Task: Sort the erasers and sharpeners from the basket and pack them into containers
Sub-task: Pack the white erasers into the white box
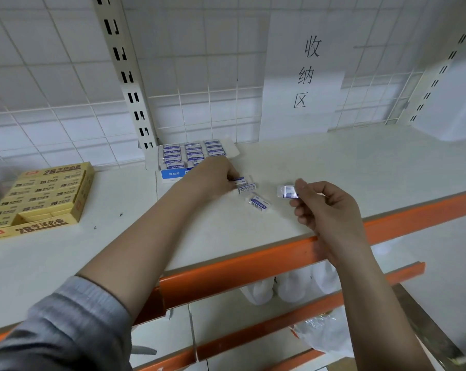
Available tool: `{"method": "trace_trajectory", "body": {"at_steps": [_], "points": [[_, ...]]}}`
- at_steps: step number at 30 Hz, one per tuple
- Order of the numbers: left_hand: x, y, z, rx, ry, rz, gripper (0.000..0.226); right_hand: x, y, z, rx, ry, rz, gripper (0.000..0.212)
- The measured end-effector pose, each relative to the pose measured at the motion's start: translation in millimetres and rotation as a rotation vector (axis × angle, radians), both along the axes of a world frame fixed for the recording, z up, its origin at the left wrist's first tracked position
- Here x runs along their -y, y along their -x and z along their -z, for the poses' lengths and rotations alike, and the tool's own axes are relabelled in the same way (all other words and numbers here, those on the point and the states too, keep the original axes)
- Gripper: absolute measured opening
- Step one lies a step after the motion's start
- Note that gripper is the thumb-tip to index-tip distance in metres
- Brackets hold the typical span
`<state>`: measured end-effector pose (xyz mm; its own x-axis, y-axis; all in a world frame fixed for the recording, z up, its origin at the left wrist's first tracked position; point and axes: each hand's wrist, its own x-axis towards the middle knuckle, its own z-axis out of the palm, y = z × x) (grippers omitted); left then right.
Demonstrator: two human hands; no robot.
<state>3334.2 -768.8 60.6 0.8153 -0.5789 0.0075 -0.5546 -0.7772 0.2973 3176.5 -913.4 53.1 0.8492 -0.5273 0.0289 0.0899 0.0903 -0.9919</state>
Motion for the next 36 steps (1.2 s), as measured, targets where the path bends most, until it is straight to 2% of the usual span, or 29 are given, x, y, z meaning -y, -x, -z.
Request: {"method": "trace_trajectory", "body": {"at_steps": [6, 8, 12, 15, 17, 20, 24, 28, 36], "points": [[-4, 14, -2, 0.043, 0.029, -0.072, 0.018, 5, -1, -1, 0.038, -0.049, 0.017, 0.012], [-14, 27, -6, 0.057, 0.140, -0.113, 0.014, 7, -4, -3, 0.069, -0.039, 0.001, 0.006], [-44, 61, -15, 0.055, 0.398, -0.116, 0.025, 6, -16, -12, 0.133, -0.006, -0.079, 0.014], [-61, 80, -10, 0.060, 0.550, -0.145, 0.024, 3, -30, -19, 0.176, 0.031, -0.183, 0.022], [-70, 88, -3, 0.090, 0.626, -0.158, 0.025, 0, -41, -22, 0.170, 0.143, -0.231, 0.025], [-80, 98, 6, 0.160, 0.716, -0.174, 0.033, -6, -61, -25, 0.147, 0.452, -0.251, 0.024], [-94, 104, 18, 0.205, 0.783, -0.320, 0.042, -12, -87, -26, 0.152, 0.731, -0.295, 0.016], [-105, 106, 22, 0.284, 0.740, -0.348, 0.039, -13, -114, -25, 0.151, 0.897, -0.365, 0.017], [-111, 115, 23, 0.234, 0.849, -0.376, 0.021, -10, -157, -12, 0.132, 1.104, -0.319, 0.019]]}}
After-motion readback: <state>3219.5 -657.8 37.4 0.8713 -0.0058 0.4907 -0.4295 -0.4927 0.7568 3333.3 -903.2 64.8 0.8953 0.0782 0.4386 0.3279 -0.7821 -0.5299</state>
